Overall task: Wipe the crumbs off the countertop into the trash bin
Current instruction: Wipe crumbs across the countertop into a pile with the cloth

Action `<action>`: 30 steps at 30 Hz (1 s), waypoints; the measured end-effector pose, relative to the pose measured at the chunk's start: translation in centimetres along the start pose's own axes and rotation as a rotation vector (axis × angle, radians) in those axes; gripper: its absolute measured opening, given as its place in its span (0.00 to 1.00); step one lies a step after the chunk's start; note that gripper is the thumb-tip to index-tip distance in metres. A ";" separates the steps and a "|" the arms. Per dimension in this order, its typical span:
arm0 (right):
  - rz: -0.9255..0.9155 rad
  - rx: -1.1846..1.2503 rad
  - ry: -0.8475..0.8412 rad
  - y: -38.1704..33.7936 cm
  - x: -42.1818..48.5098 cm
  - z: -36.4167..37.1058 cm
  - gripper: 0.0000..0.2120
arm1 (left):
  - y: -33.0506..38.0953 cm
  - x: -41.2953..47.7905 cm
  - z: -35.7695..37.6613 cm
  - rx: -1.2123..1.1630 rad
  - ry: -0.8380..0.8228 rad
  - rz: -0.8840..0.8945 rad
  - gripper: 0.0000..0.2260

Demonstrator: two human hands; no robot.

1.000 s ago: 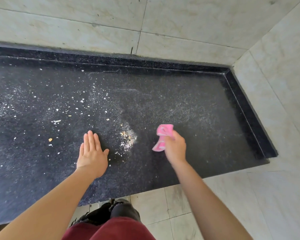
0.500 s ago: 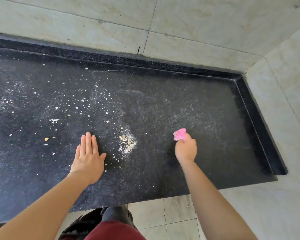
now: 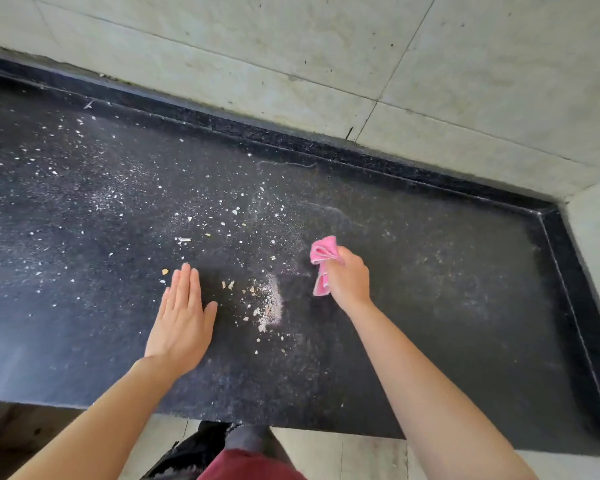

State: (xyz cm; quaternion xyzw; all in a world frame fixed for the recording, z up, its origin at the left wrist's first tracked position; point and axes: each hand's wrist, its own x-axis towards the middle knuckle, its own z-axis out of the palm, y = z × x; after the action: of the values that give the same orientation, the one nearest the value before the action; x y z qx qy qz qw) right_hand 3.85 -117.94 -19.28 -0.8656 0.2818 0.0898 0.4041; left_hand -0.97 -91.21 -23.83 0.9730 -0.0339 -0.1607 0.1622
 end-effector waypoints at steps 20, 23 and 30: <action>-0.130 -0.081 -0.004 -3.2 3.1 3.0 0.17 | -3.1 3.4 -1.5 -0.093 -0.056 -0.255 0.33; 0.011 -0.235 0.172 -2.0 8.6 0.1 0.20 | -3.5 3.6 -1.1 -0.073 -0.076 -0.263 0.33; -0.162 -0.270 0.138 -4.0 6.4 7.0 0.20 | -3.7 3.8 -0.7 -0.086 -0.076 -0.270 0.33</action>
State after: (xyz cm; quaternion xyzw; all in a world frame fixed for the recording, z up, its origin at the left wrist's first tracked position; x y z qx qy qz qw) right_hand 11.89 -113.34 -23.77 -0.9361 0.2236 0.0343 0.2695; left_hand 2.84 -87.99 -25.57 0.9541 0.0983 -0.2189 0.1794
